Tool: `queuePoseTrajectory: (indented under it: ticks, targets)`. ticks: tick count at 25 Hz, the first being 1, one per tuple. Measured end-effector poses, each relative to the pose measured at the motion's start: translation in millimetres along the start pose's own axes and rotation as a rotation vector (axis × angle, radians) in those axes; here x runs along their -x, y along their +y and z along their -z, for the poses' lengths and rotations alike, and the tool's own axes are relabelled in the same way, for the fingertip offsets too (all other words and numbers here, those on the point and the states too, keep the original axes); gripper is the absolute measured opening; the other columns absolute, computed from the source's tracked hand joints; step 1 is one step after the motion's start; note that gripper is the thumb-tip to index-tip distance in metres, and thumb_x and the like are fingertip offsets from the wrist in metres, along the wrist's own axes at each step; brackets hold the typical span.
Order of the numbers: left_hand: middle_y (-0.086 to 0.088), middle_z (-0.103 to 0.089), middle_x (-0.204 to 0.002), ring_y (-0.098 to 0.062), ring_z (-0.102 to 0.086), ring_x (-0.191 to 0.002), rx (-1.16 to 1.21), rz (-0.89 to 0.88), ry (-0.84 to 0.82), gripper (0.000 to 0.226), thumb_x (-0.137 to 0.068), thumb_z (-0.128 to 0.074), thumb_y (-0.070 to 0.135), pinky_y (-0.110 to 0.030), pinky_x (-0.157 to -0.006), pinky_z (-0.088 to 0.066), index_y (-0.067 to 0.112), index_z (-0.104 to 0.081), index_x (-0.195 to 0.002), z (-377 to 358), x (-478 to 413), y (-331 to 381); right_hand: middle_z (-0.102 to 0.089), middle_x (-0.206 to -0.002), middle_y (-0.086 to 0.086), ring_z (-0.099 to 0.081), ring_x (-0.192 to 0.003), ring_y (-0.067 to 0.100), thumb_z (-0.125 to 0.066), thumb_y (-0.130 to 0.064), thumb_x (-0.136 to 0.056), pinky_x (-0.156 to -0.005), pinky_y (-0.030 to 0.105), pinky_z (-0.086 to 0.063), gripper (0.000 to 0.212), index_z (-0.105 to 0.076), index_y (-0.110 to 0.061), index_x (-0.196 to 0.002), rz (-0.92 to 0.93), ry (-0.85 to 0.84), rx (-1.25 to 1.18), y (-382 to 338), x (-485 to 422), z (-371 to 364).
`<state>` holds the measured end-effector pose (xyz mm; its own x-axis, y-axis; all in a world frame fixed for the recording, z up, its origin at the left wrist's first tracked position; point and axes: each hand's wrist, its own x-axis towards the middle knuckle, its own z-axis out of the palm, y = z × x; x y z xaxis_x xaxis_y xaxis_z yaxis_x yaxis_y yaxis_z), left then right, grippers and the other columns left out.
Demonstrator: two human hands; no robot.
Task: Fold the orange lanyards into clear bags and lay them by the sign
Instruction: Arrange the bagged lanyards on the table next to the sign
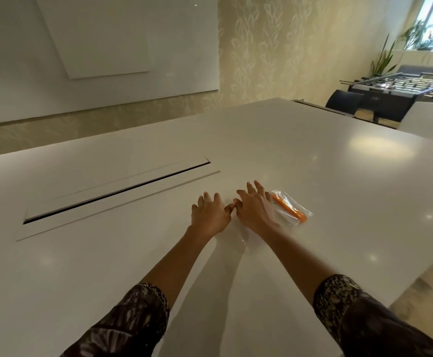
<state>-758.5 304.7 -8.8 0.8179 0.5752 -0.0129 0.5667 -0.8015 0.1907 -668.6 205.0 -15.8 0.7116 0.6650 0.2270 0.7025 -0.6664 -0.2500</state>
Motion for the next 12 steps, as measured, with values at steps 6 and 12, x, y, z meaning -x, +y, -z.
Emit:
queuePoseTrajectory:
  ticks: [6, 12]
  targets:
    - [-0.017, -0.054, -0.123, -0.033, -0.051, -0.115, -0.056, 0.017, 0.031, 0.065, -0.092, -0.033, 0.063, -0.042, -0.09, -0.04, 0.008, -0.052, -0.122, -2.5, 2.5, 23.6, -0.059, -0.122, 0.011, -0.037, -0.123, 0.029, -0.045, -0.039, -0.095, -0.098, 0.042, -0.032, 0.037, -0.064, -0.018, -0.119, -0.058, -0.017, -0.001, 32.6, 7.5, 21.6]
    - [-0.008, -0.067, -0.105, -0.028, -0.062, -0.092, -0.026, 0.06, 0.012, 0.048, -0.092, -0.036, 0.054, -0.03, -0.068, -0.037, 0.014, -0.06, -0.103, -7.7, 7.2, 37.5, -0.063, -0.109, 0.011, -0.055, -0.107, 0.028, -0.049, -0.037, -0.09, -0.079, 0.034, -0.042, 0.034, -0.066, -0.016, -0.109, -0.066, -0.083, -0.055, 42.6, 22.1, 26.3]
